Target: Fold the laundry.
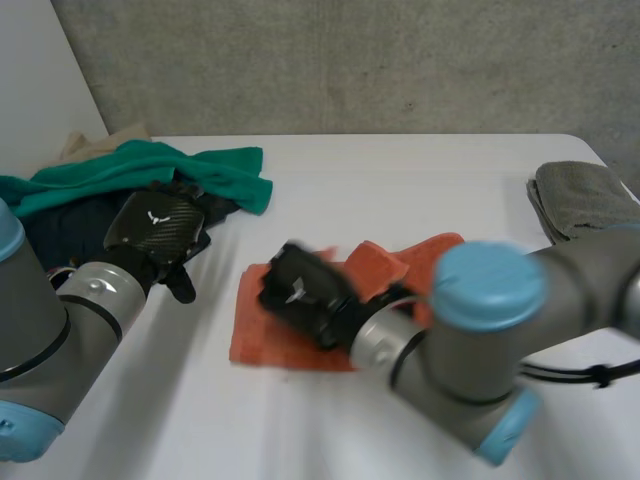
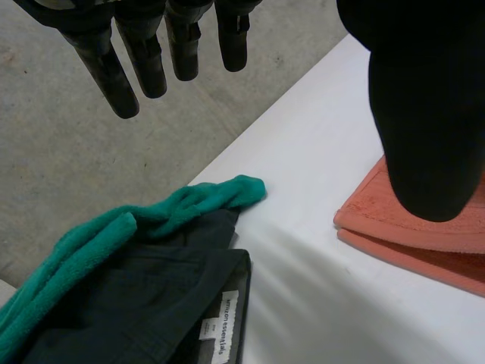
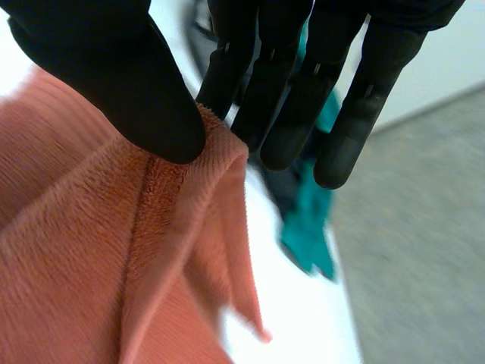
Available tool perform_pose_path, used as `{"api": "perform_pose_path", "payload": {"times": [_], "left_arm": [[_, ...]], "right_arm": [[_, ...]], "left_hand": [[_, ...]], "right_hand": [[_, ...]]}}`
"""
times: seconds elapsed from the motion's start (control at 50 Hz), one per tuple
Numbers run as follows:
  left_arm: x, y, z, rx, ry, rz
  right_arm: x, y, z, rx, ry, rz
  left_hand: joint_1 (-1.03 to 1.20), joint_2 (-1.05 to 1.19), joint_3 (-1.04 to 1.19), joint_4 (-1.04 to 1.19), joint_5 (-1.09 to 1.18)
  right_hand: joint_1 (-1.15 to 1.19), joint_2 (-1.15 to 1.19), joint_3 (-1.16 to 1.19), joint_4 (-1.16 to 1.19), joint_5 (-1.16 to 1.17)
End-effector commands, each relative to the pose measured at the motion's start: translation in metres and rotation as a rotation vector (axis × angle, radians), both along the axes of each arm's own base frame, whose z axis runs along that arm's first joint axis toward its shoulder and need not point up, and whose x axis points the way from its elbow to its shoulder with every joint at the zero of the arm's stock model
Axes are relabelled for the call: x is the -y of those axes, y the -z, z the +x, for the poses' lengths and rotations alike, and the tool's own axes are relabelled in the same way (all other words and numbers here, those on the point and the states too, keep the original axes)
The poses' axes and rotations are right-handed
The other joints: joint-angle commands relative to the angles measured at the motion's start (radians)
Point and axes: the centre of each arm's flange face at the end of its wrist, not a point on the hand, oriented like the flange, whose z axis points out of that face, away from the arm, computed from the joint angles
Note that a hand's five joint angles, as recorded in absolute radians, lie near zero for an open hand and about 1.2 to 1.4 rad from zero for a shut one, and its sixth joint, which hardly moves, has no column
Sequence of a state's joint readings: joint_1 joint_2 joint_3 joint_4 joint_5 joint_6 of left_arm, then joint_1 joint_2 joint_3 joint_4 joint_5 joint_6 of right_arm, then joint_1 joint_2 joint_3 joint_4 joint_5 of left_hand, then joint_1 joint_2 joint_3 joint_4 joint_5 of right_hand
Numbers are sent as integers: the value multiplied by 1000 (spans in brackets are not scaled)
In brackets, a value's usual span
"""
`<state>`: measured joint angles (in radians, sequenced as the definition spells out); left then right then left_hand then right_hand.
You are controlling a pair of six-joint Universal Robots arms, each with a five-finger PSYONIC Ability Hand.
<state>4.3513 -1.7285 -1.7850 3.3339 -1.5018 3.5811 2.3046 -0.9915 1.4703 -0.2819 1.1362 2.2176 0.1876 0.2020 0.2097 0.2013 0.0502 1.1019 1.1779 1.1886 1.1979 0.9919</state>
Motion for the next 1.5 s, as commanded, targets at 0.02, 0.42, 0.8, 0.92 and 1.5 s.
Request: {"api": "perform_pose_path", "payload": {"times": [0.02, 0.42, 0.8, 0.92, 1.5], "left_arm": [[-2, 1, -3, -4, 9, 5], [-35, -8, -79, -113, 256, -50], [-22, 89, -170, -21, 343, 54], [20, 102, -132, 88, 65, 39], [-11, 30, -102, 19, 84, -102]], "right_arm": [[-10, 29, 14, -60, 40, 19], [63, -11, -132, 147, 647, 480], [59, 19, -148, 66, 670, 394], [60, 30, -148, 26, 666, 396], [65, 41, -154, -14, 707, 359]], "left_hand": [[-13, -27, -35, -27, -50], [-9, -24, -31, -23, -46], [61, 47, 39, 47, 24], [172, 158, 150, 159, 135], [90, 76, 68, 77, 53]], "right_hand": [[18, -58, -68, -78, -46], [-927, -1003, -1014, -1023, -992], [-586, -662, -672, -682, -650], [-544, -620, -631, -640, -609], [-327, -403, -414, -423, -392]]}}
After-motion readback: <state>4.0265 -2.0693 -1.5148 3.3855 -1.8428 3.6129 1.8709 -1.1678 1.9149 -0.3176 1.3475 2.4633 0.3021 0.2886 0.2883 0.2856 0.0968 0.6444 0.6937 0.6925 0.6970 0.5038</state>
